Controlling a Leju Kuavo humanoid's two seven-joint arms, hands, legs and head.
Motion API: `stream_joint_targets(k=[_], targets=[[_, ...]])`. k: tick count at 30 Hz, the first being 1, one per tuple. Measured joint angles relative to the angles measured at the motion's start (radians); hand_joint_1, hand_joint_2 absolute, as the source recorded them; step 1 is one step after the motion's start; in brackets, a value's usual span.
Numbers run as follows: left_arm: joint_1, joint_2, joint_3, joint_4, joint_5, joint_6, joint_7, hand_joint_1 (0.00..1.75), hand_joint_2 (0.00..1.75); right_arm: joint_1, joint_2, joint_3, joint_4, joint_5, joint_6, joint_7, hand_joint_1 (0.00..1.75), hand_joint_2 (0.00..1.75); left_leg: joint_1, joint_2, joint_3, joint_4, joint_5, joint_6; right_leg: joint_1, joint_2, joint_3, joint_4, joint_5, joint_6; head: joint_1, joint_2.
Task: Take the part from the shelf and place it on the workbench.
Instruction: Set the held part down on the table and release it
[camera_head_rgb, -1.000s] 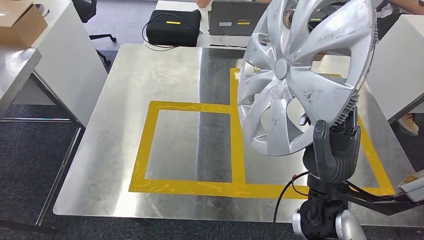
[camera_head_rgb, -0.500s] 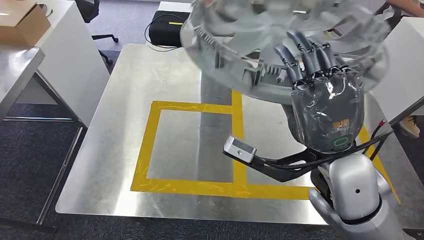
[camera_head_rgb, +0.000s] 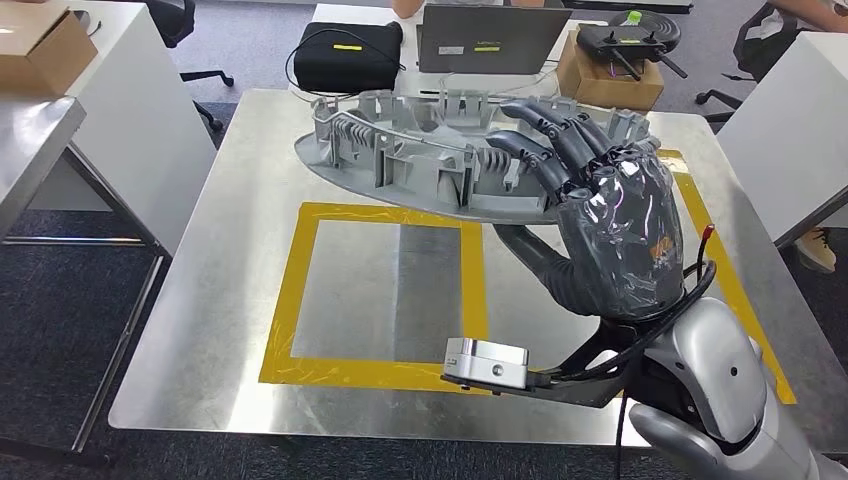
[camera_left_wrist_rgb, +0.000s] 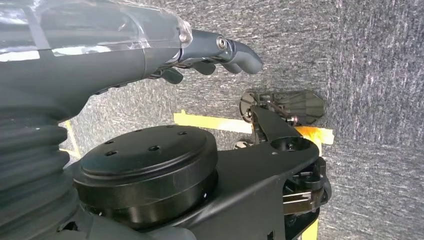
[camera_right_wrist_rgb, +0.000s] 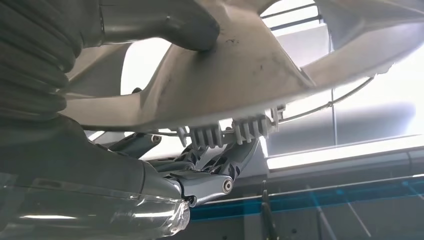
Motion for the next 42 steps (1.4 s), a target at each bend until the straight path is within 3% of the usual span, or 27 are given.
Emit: stream_joint_targets(k=[19, 33, 42], targets=[[0.000, 0.000, -0.002, 0.000, 0.000, 0.000, -0.005, 0.00, 1.75, -0.004, -0.009, 0.003, -0.006, -0.013, 0.004, 0.004, 1.75, 1.75, 0.000, 0.001, 0.000, 0.000, 0.000, 0.000, 0.000, 0.000, 0.000, 0.000, 0.000, 0.000, 0.001, 0.000], [0.000, 0.000, -0.002, 0.000, -0.011, -0.001, -0.004, 0.00, 1.75, -0.020, -0.036, -0.001, 0.032, -0.137, 0.114, 0.100, 1.75, 1.75, 0.000, 0.002, 0.000, 0.000, 0.000, 0.000, 0.000, 0.000, 0.000, 0.000, 0.000, 0.000, 0.001, 0.000], [0.000, 0.001, -0.017, 0.000, -0.044, -0.010, 0.002, 0.00, 1.75, -0.073, -0.089, -0.035, 0.200, -0.285, 0.126, 0.140, 1.75, 1.75, -0.001, 0.005, 0.000, 0.000, 0.000, 0.000, 0.000, 0.001, 0.000, 0.000, 0.001, 0.000, 0.001, 0.000]])
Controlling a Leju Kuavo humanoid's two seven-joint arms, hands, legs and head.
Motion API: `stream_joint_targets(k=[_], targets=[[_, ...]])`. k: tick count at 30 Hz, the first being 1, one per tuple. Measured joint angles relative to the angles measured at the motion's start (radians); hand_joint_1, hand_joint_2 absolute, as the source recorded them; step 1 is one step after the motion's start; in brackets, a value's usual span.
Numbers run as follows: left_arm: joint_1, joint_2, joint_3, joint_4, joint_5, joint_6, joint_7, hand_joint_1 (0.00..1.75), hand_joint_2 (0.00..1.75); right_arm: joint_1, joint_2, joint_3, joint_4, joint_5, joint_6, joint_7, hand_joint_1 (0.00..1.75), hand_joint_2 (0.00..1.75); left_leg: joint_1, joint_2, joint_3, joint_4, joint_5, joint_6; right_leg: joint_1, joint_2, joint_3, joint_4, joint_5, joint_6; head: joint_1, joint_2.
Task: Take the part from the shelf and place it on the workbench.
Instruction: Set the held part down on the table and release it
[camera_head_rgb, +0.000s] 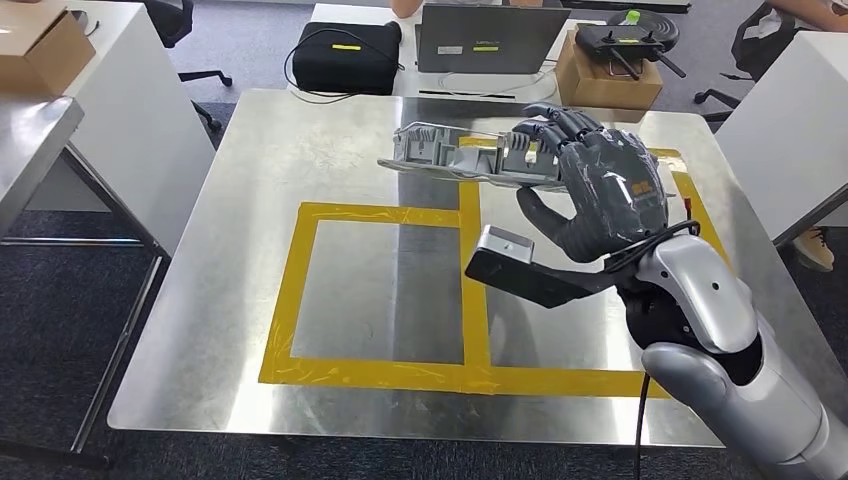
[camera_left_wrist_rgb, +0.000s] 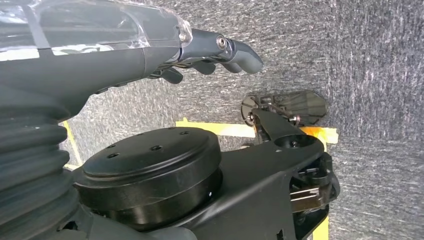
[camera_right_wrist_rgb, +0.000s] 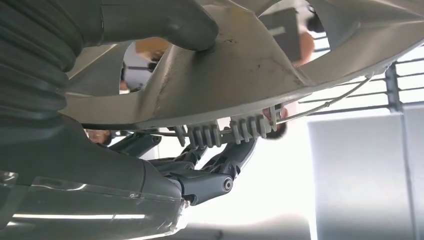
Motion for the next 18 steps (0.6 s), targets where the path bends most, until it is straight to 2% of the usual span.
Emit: stream_joint_targets(k=[7, 18], targets=[[0.000, 0.000, -0.004, 0.000, -0.009, -0.006, 0.002, 0.00, 1.75, -0.050, -0.017, -0.006, 0.123, -0.032, 0.007, 0.006, 1.75, 1.75, 0.000, 0.002, 0.000, 0.000, 0.000, 0.000, 0.000, 0.001, 0.000, 0.000, 0.000, 0.000, 0.000, 0.000], [0.000, 0.000, -0.004, 0.000, -0.009, -0.006, 0.002, 0.00, 1.75, -0.066, -0.020, -0.011, 0.198, -0.035, 0.007, 0.006, 1.75, 1.75, 0.000, 0.003, 0.000, -0.001, 0.000, 0.000, 0.000, 0.001, -0.001, 0.000, 0.000, 0.000, -0.001, 0.000]])
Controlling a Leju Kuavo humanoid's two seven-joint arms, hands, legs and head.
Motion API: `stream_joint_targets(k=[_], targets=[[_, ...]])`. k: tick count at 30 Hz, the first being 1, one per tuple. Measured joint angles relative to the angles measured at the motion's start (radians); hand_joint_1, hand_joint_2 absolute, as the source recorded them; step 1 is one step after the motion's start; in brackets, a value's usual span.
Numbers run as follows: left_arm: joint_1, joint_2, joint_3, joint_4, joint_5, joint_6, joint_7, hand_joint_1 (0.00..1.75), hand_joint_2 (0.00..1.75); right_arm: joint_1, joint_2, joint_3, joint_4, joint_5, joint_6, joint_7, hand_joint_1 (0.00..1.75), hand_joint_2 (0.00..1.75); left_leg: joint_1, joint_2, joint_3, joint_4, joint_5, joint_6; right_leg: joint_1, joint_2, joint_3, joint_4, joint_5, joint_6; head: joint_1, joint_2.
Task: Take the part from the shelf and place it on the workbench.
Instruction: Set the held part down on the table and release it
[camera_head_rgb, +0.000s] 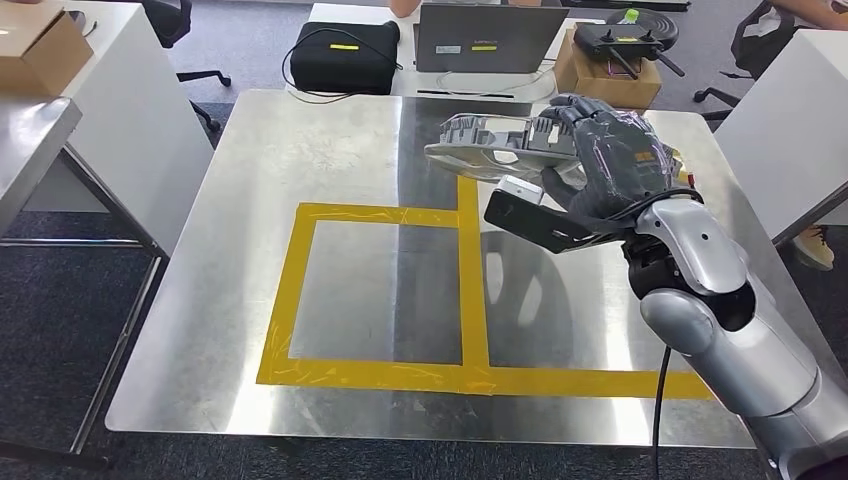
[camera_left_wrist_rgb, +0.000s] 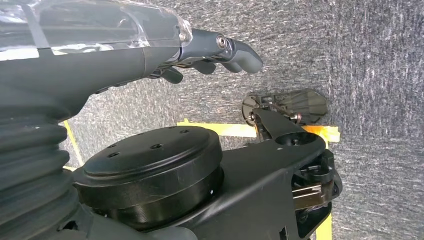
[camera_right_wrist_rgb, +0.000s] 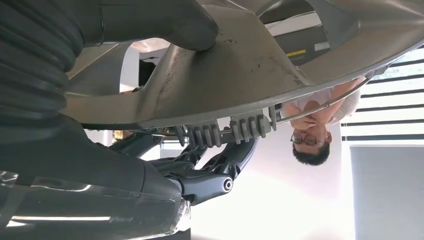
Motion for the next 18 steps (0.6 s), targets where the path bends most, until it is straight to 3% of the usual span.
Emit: stream_joint_targets(k=[8, 18], targets=[[0.000, 0.000, -0.001, 0.000, -0.003, -0.002, 0.000, 0.00, 1.75, -0.010, 0.000, -0.002, 0.026, -0.017, 0.016, 0.012, 1.75, 1.75, 0.000, 0.000, 0.000, 0.000, 0.000, 0.000, 0.000, 0.000, 0.000, 0.000, 0.000, 0.000, 0.000, 0.000], [-0.002, -0.004, -0.014, 0.000, -0.020, -0.006, 0.014, 0.00, 1.75, -0.107, -0.033, -0.004, 0.159, -0.085, 0.079, 0.056, 1.75, 1.75, 0.000, -0.002, 0.000, 0.000, 0.000, 0.000, 0.000, 0.000, 0.000, 0.000, 0.000, 0.000, 0.000, 0.000]])
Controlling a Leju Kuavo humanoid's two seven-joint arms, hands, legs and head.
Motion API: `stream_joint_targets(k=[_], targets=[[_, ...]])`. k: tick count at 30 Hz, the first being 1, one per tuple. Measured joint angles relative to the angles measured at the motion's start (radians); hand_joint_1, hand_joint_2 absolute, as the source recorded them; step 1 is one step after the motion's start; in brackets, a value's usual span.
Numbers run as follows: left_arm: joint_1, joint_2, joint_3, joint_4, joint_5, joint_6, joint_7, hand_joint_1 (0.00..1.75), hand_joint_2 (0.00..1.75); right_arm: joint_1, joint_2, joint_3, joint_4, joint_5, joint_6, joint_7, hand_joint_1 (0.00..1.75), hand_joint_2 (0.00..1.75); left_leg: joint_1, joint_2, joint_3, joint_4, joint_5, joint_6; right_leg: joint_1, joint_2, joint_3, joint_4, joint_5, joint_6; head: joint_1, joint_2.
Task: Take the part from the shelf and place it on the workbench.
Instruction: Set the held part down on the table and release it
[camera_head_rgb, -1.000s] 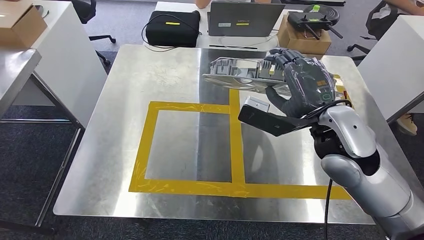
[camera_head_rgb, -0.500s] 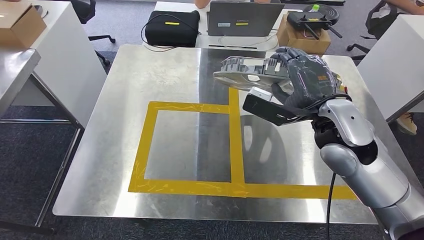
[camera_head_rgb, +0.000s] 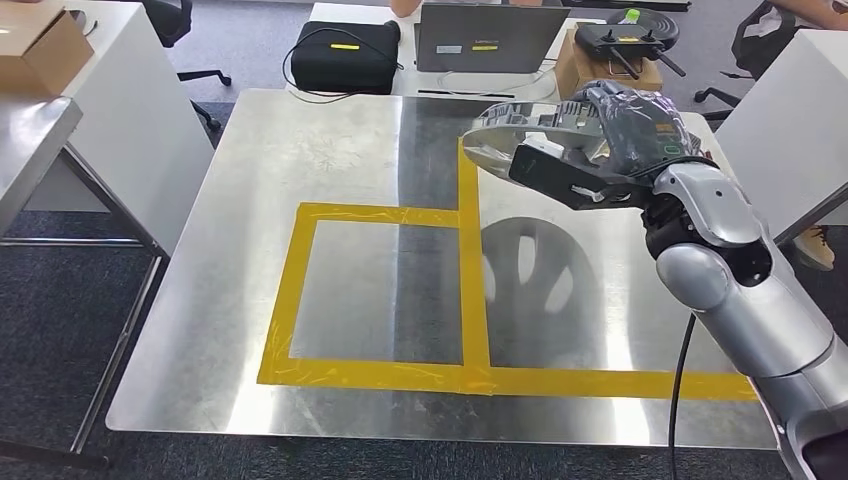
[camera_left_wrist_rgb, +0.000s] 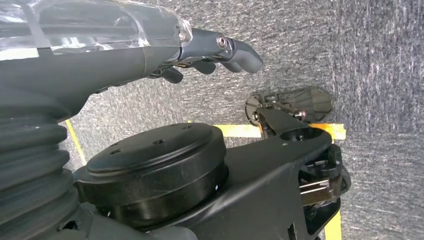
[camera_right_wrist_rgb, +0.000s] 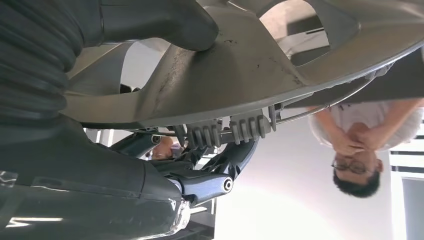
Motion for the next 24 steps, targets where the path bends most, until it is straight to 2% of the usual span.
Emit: stream_joint_targets(k=[4, 10, 16, 24], targets=[[-0.002, -0.004, -0.002, 0.000, -0.006, -0.003, 0.007, 0.00, 1.75, -0.038, -0.031, -0.015, 0.074, -0.015, 0.065, 0.037, 1.75, 1.75, -0.001, -0.008, 0.000, 0.000, 0.000, 0.000, -0.001, -0.003, 0.000, 0.000, 0.000, 0.000, 0.000, 0.000], [-0.003, -0.008, -0.008, 0.000, -0.012, -0.004, 0.012, 0.00, 1.75, -0.060, -0.070, -0.056, 0.163, 0.014, 0.085, 0.052, 1.75, 1.75, -0.002, -0.011, -0.001, 0.000, 0.001, 0.001, -0.002, -0.005, 0.001, 0.000, 0.000, 0.000, 0.000, 0.000], [-0.004, -0.011, -0.010, 0.000, -0.017, -0.005, 0.017, 0.00, 1.75, -0.062, -0.075, -0.094, 0.200, 0.085, 0.124, 0.052, 1.75, 1.75, -0.002, -0.011, 0.000, -0.001, 0.001, 0.001, -0.002, -0.006, 0.000, -0.001, 0.000, 0.000, 0.000, 0.000], [-0.005, -0.014, -0.010, 0.000, -0.027, -0.005, 0.024, 0.00, 1.75, -0.037, -0.075, -0.202, 0.227, 0.173, 0.189, 0.052, 1.75, 1.75, -0.002, -0.011, 0.000, -0.001, 0.001, 0.001, -0.002, -0.006, 0.000, -0.001, 0.000, 0.000, -0.001, 0.000]])
